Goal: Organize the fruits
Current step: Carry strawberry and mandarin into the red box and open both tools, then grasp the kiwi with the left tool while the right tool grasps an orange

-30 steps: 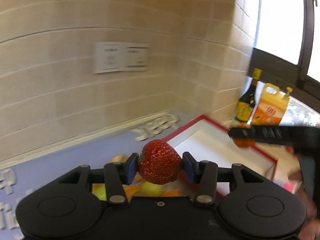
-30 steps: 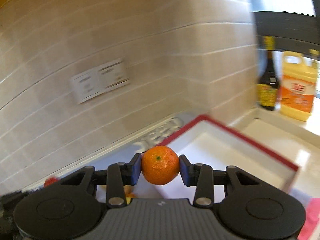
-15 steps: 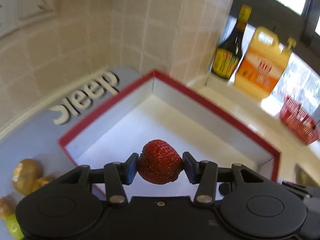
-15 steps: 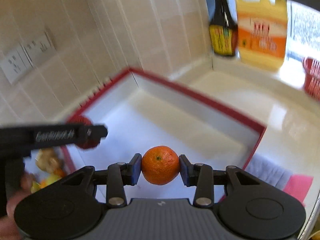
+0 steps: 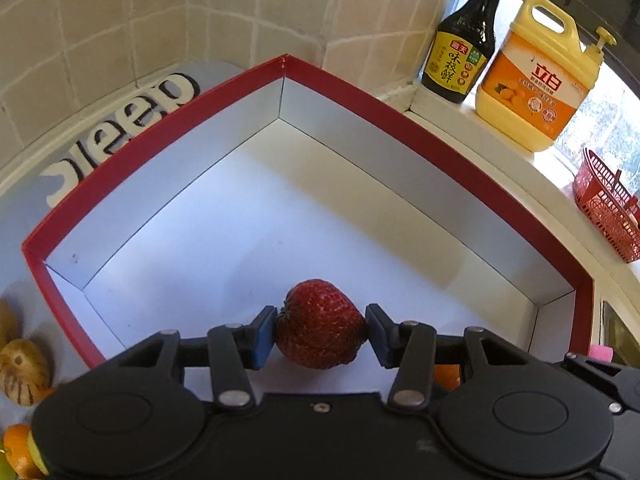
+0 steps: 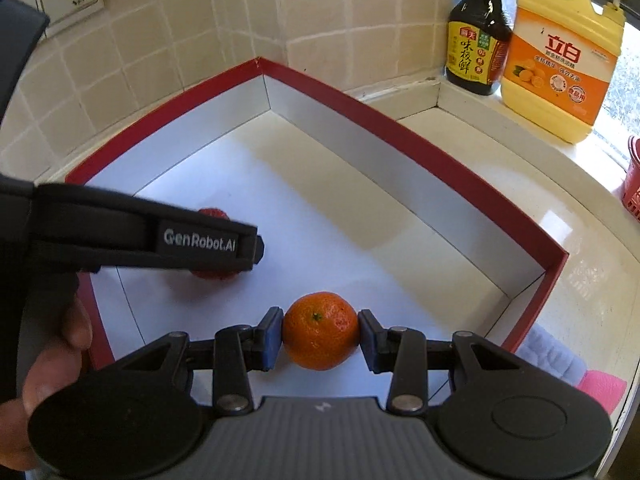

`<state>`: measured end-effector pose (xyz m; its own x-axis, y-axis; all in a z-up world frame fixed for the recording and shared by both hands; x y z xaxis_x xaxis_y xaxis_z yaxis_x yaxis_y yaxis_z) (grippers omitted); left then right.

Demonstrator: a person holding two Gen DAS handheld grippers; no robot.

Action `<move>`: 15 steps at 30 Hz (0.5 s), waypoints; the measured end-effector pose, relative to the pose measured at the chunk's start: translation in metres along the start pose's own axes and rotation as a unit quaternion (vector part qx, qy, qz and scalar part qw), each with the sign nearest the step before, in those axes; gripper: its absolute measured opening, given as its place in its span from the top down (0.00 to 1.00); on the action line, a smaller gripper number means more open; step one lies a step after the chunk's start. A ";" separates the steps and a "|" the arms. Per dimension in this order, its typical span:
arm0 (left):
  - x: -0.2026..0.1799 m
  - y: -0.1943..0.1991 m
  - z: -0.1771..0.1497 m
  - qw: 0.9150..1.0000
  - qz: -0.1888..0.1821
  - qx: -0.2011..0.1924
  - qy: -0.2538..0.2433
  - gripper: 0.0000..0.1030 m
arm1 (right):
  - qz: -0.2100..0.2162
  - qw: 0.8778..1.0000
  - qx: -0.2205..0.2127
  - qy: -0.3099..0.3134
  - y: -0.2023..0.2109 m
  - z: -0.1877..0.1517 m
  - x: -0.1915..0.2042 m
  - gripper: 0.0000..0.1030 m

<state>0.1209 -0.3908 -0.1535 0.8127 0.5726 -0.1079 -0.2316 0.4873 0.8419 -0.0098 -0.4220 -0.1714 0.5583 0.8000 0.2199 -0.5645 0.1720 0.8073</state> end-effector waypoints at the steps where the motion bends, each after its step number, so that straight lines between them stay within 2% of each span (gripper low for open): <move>1: 0.001 0.001 0.000 1.000 0.000 -0.001 0.004 0.38 | 0.000 1.000 0.003 0.001 -0.001 0.000 0.001 0.58; 2: 0.001 0.003 0.002 1.000 0.000 -0.003 0.005 0.32 | -0.001 1.000 0.005 0.002 -0.001 0.000 0.002 0.58; 5: 0.005 0.023 0.006 1.000 -0.007 -0.025 0.005 0.32 | 0.008 1.000 0.010 -0.003 0.002 0.003 0.001 0.56; 7: 0.011 0.044 0.009 0.999 -0.015 -0.044 0.009 0.29 | 0.009 1.000 -0.004 -0.003 0.011 0.009 0.000 0.56; 11: 0.042 0.110 0.017 0.994 -0.001 -0.107 0.023 0.24 | 0.011 0.999 -0.050 -0.010 0.046 0.029 -0.001 0.54; 15: 0.098 0.190 0.014 0.981 0.036 -0.178 0.060 0.23 | 0.045 0.993 -0.106 -0.009 0.091 0.047 0.018 0.49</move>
<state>0.1640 -0.2515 0.0037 0.7232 0.6774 -0.1341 -0.4764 0.6300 0.6133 -0.0229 -0.4190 -0.0680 0.5097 0.8075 0.2970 -0.7266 0.2191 0.6511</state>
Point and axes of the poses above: each gripper's, at about its wrist camera, not at the fingertips, and y roughly against the way its jaws point, x to its left, z to its top, the point moved 9 cm from there along -y, roughly the way its jaws point, and after that the axes turned 6 degrees about z, right-handed, at the moved point
